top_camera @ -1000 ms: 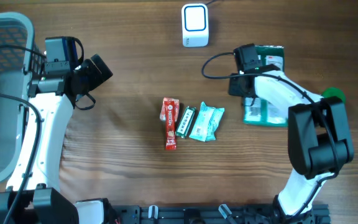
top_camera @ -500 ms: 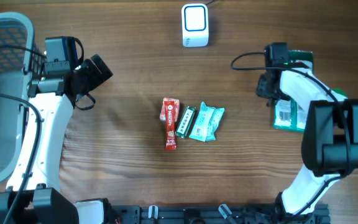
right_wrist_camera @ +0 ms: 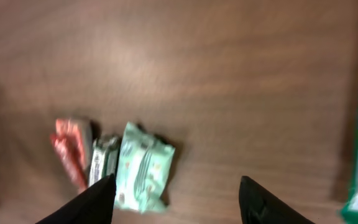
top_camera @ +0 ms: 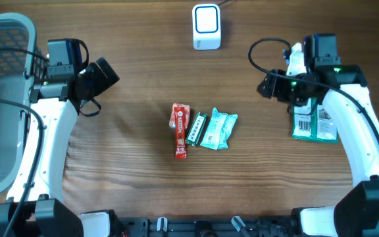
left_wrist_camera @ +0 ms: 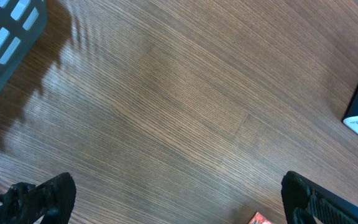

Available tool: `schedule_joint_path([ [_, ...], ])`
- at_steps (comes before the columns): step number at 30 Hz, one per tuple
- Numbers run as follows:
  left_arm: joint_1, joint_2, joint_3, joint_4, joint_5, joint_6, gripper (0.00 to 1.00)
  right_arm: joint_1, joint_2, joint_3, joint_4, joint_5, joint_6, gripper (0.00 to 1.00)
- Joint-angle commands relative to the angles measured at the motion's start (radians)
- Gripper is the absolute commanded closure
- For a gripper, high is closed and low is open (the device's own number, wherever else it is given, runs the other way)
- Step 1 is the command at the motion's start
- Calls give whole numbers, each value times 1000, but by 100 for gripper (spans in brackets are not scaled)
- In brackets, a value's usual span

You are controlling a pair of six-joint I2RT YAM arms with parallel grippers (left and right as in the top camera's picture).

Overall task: Scan the item barcode
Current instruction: 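Reach the right gripper to the mint-green wet-wipe pack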

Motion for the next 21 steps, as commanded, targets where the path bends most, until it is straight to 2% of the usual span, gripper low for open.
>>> schedule_joint_path([
  [1, 4, -9, 8, -1, -10, 1, 0, 35, 14, -110, 21, -82, -2, 36],
  [6, 4, -9, 8, -1, -10, 1, 0, 101, 14, -266, 176, -184, 8, 33],
  [10, 4, -9, 8, -1, -10, 1, 0, 168, 17, -391, 379, -183, 140, 32],
  [15, 4, -9, 8, -1, -10, 1, 0, 244, 34, -463, 576, -80, 251, 32],
  [21, 4, -9, 8, -1, -10, 1, 0, 333, 89, -464, 621, 55, 314, 35],
])
